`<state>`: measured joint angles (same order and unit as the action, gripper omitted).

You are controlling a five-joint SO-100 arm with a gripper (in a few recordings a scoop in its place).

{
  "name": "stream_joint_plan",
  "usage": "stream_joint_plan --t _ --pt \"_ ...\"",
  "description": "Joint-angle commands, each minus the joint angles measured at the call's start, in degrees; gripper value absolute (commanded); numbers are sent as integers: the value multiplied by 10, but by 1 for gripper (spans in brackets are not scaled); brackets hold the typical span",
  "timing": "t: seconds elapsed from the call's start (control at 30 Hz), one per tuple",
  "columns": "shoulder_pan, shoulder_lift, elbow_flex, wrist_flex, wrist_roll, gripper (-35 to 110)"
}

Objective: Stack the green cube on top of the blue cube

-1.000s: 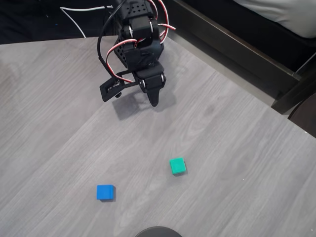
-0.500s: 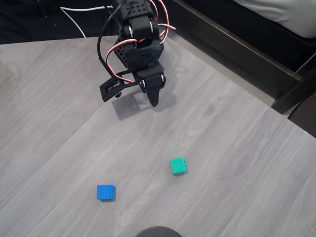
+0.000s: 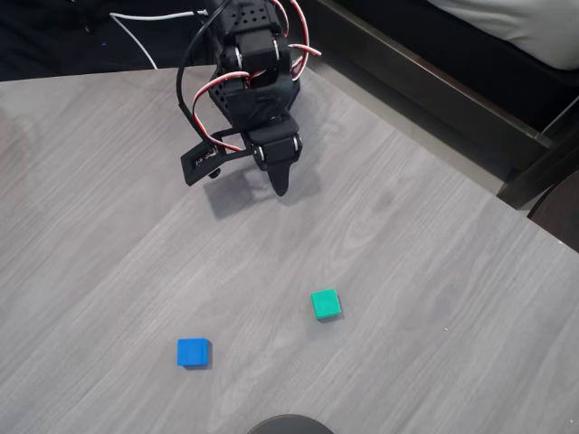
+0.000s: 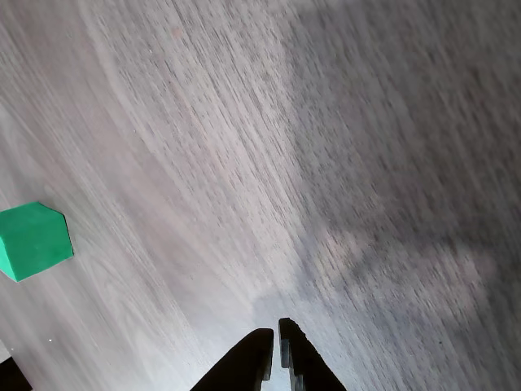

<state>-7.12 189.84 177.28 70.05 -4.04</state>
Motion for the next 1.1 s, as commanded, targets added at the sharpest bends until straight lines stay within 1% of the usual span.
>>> stream_joint_plan --t 0.0,0.1,0.2,0.23,0.27,0.33,0.4,0.47,0.53,0.57,0.63,0.77,1.07 --pt "-18 14 1 -2 6 0" --pt "-11 14 -11 -16 0 0" --pt "-12 7 -78 -39 7 0" --pt "-11 -11 -105 -56 9 1" --pt "-10 -46 -140 -79 12 5" --pt "-9 -163 -236 -121 25 17" --pt "-8 -333 -370 -131 40 24" --pt "-7 -530 -546 -81 65 28" --pt "-8 -712 -732 1 100 29" --pt "-10 -780 -805 32 115 29" --pt "-18 -872 -887 47 126 29" --pt "-40 -945 -902 11 128 29" --pt "-60 -1083 -919 8 142 29"
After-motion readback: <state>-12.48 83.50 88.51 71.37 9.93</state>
